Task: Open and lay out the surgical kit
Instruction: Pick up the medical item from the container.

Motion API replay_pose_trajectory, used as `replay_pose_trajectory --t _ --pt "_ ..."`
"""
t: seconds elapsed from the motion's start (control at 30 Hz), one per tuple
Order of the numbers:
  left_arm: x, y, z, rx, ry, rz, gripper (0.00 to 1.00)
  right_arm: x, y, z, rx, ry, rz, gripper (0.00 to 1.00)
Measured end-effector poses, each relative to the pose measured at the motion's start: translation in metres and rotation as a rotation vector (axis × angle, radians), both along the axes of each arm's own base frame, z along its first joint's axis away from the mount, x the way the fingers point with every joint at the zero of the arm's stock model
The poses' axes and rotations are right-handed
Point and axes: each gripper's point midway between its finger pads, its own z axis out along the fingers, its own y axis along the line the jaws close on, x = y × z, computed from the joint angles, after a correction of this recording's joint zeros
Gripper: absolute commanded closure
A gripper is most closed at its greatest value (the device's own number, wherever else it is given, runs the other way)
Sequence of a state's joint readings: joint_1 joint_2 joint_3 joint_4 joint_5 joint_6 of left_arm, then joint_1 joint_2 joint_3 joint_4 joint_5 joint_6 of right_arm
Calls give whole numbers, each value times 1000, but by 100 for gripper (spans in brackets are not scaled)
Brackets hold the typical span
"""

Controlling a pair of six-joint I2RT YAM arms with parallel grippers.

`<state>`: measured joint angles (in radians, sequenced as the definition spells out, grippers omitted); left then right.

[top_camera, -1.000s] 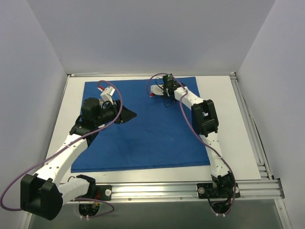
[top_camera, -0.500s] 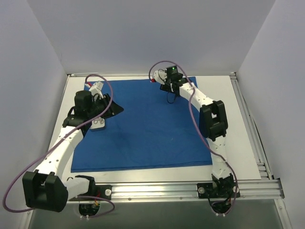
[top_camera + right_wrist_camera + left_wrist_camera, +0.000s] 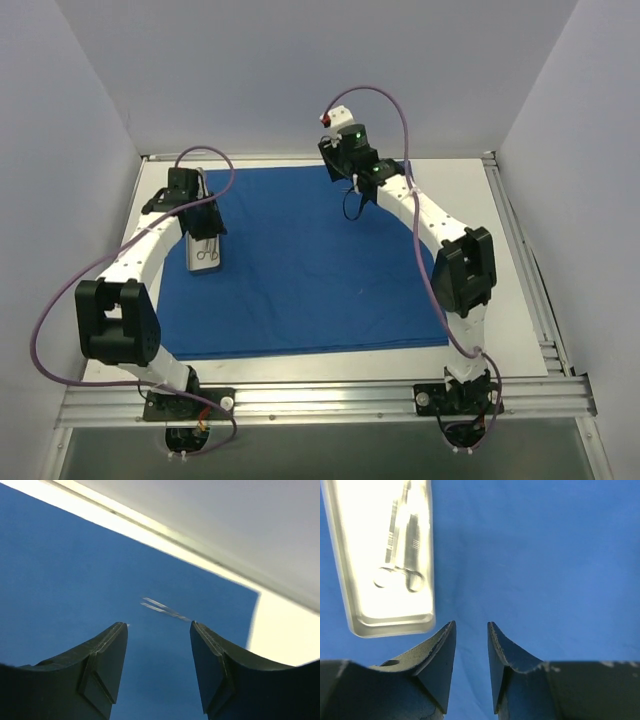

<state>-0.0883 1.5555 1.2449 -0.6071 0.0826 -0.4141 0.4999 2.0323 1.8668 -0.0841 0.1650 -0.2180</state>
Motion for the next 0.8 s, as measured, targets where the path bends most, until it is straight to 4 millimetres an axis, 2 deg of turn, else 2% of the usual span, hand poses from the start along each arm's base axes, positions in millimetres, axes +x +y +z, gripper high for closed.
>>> replay_pose_trajectory --t 0.07,0.17,0.23,0.33,0.4,0.53,0.67,0.8 --pt "8 9 -9 46 21 18 60 -14 17 -7 88 23 -28 49" --pt "18 23 -20 115 42 26 60 -52 35 -35 179 116 -53 57" --pt "28 33 -22 162 50 27 60 -77 46 -49 233 180 -47 59" --pt "51 49 -24 238 39 22 62 -103 54 -54 291 228 -40 59" --pt "63 59 -28 280 37 10 65 -117 57 -46 319 229 -32 59" --pt "85 75 -45 333 64 -26 74 -144 65 -11 389 184 14 58" --pt "99 81 -71 359 104 -72 73 -166 70 30 455 119 73 58" --pt "101 81 -89 370 139 -113 68 -176 63 47 481 80 88 58"
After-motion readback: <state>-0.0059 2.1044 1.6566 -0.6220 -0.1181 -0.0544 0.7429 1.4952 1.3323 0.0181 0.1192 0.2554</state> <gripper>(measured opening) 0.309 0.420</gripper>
